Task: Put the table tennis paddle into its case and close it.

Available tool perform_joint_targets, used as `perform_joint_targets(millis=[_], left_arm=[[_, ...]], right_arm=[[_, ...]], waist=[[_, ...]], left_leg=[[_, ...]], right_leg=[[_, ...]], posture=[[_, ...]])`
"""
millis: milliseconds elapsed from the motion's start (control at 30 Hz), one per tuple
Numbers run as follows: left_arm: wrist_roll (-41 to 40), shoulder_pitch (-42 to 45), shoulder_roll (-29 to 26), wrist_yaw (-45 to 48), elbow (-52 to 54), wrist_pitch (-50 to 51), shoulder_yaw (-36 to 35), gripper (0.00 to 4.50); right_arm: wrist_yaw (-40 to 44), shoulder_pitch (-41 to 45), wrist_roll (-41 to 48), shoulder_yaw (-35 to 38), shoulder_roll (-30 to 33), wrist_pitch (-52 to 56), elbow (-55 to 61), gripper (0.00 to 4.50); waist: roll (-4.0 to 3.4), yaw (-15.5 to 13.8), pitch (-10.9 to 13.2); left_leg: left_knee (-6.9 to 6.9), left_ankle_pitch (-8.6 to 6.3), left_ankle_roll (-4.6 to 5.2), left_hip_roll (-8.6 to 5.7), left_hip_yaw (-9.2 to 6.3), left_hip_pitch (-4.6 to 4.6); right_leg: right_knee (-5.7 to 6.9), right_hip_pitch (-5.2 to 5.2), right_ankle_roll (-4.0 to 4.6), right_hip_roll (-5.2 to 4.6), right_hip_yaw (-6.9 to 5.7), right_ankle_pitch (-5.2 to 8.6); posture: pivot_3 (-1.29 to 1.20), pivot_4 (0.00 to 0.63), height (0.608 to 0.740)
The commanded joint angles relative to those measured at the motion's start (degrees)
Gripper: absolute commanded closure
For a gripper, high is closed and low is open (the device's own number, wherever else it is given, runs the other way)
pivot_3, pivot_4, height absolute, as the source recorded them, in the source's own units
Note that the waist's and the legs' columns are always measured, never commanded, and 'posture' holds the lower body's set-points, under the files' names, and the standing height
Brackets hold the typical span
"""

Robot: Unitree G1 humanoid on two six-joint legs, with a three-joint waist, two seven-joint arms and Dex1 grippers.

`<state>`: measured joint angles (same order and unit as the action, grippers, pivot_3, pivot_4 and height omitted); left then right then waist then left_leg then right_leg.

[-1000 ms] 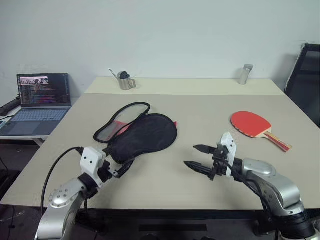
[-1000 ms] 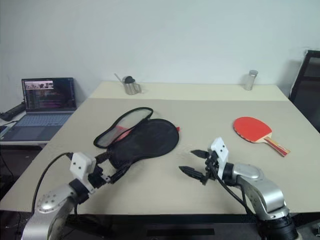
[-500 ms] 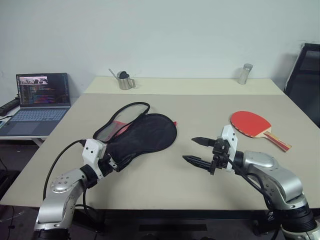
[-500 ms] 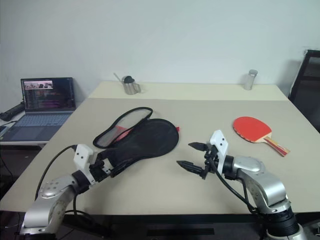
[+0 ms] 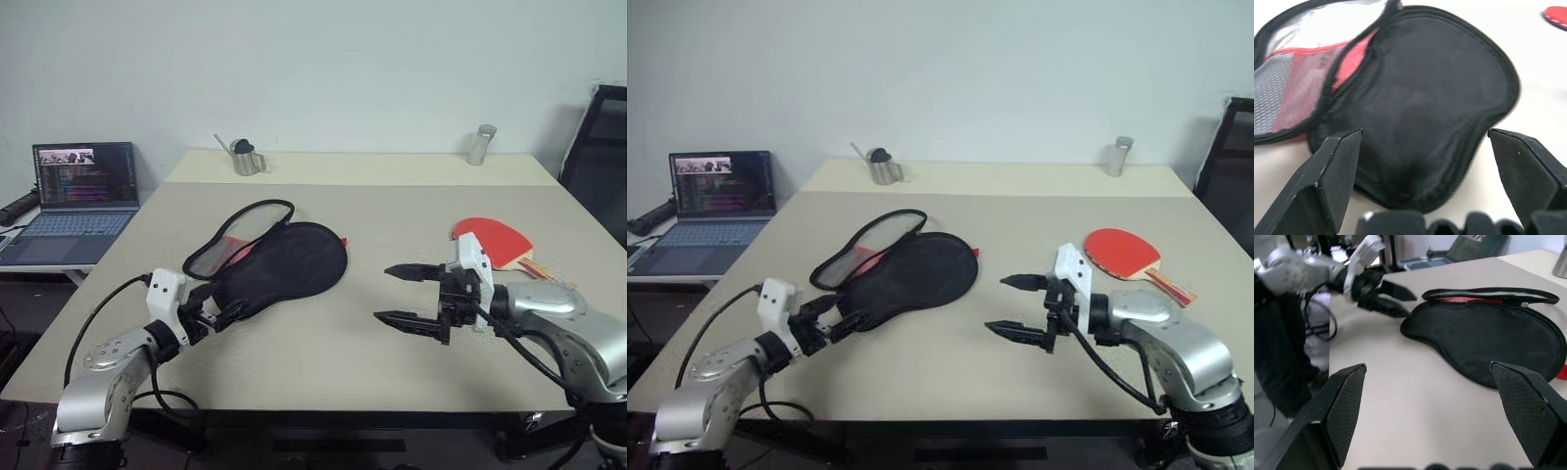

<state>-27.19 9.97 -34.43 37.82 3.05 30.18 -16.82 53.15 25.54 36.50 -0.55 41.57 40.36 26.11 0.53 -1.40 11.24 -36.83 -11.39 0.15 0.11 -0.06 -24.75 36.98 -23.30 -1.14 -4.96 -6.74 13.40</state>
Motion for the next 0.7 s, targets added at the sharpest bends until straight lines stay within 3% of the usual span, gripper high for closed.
perform_joint_targets(millis=[33,700], left_arm=[[-1.97,1.58,-0.45,-1.5,-0.29,2.57,-2.56,0.0],[3.03,16.49,2.28,-7.83,-19.18,6.54,2.32,0.0]], right_arm=[[0.65,1.4,0.35,2.29,0.84,-1.64,0.39,0.05],[0.09,0.09,-1.3,0.64,-0.48,-3.65,-0.06,0.05]], waist=[[0.02,-0.01,0.01],[0.23,-0.03,0.13]], left_leg=[[0.0,0.0,0.0,0.0,0.0,0.0],[-0.02,-0.01,-0.01,-0.04,0.05,0.0]], right_leg=[[0.0,0.0,0.0,0.0,0.0,0.0],[0.01,0.02,-0.03,0.01,0.0,-0.02]], posture=[[0.0,0.15,0.74],[0.0,0.15,0.74]])
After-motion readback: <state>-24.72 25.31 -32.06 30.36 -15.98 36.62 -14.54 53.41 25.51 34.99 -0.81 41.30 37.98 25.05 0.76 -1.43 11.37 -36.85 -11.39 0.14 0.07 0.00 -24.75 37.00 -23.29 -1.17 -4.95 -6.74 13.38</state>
